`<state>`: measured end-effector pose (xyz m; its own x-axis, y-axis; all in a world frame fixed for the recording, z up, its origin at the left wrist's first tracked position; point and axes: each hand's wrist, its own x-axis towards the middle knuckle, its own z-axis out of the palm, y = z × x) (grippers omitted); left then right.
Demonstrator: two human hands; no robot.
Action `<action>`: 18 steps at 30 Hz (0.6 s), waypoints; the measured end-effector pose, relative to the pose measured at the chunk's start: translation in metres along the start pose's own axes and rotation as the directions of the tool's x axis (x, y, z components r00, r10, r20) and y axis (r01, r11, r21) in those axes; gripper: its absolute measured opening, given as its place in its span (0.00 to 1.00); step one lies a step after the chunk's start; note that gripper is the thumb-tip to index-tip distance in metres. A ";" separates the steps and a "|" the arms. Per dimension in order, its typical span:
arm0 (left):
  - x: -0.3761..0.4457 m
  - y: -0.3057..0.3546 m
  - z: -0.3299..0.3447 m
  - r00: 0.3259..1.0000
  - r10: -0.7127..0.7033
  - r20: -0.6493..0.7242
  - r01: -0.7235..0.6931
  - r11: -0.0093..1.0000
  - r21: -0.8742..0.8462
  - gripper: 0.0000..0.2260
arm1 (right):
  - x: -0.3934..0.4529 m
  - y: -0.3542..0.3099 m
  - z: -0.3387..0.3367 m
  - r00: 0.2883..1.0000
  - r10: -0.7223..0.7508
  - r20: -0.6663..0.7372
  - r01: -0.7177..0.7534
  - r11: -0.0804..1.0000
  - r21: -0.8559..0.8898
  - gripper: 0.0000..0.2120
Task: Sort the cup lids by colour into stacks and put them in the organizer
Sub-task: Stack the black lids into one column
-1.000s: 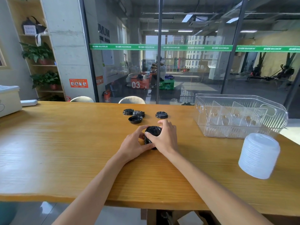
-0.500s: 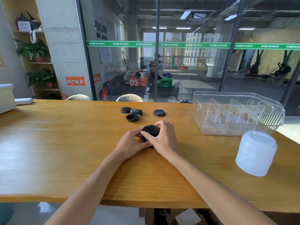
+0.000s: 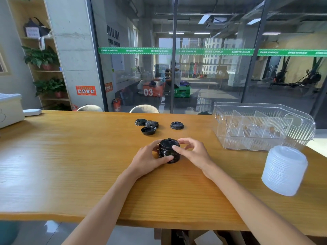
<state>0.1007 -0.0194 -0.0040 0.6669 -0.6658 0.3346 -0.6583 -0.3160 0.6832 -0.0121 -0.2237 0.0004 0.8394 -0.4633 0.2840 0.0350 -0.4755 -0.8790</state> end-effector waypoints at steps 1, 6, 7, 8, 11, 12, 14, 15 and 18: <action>-0.001 0.001 -0.001 1.000 -0.004 0.005 0.004 1.000 -0.026 0.37 | 0.001 0.002 -0.005 1.000 -0.004 0.031 0.004 1.000 -0.008 0.24; -0.002 0.008 -0.004 1.000 0.011 0.003 -0.011 0.993 -0.116 0.24 | 0.007 0.006 -0.013 0.994 -0.025 0.104 0.029 0.999 -0.031 0.20; -0.003 0.008 -0.004 1.000 0.021 0.006 -0.020 0.993 -0.118 0.22 | 0.008 0.007 -0.013 0.993 -0.028 0.115 0.033 0.999 -0.035 0.20; -0.003 0.009 -0.004 1.000 0.028 0.012 -0.027 0.993 -0.117 0.20 | 0.008 0.007 -0.013 0.992 -0.033 0.123 0.038 0.998 -0.039 0.21; -0.002 0.009 -0.004 1.000 0.022 0.008 -0.021 0.993 -0.112 0.20 | 0.007 0.008 -0.012 0.991 -0.056 0.124 0.065 0.996 -0.068 0.24; -0.001 0.009 -0.004 1.000 0.016 0.006 -0.016 0.994 -0.109 0.22 | 0.007 0.008 -0.013 0.990 -0.063 0.122 0.073 0.994 -0.080 0.24; -0.001 0.008 -0.003 1.000 0.005 0.005 -0.004 0.995 -0.104 0.24 | 0.008 0.009 -0.013 0.989 -0.086 0.122 0.099 0.989 -0.109 0.24; 0.000 0.008 -0.003 1.000 -0.002 0.005 0.002 0.995 -0.100 0.24 | 0.008 0.010 -0.013 0.988 -0.097 0.122 0.112 0.986 -0.123 0.24; 0.000 0.010 -0.002 1.000 -0.012 0.010 0.013 0.996 -0.084 0.25 | 0.008 0.012 -0.012 0.986 -0.114 0.126 0.132 0.981 -0.142 0.25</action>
<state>0.0951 -0.0208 0.0042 0.6713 -0.6689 0.3193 -0.6180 -0.2672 0.7394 -0.0112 -0.2421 -0.0038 0.8914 -0.3085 0.3320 0.0675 -0.6340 -0.7704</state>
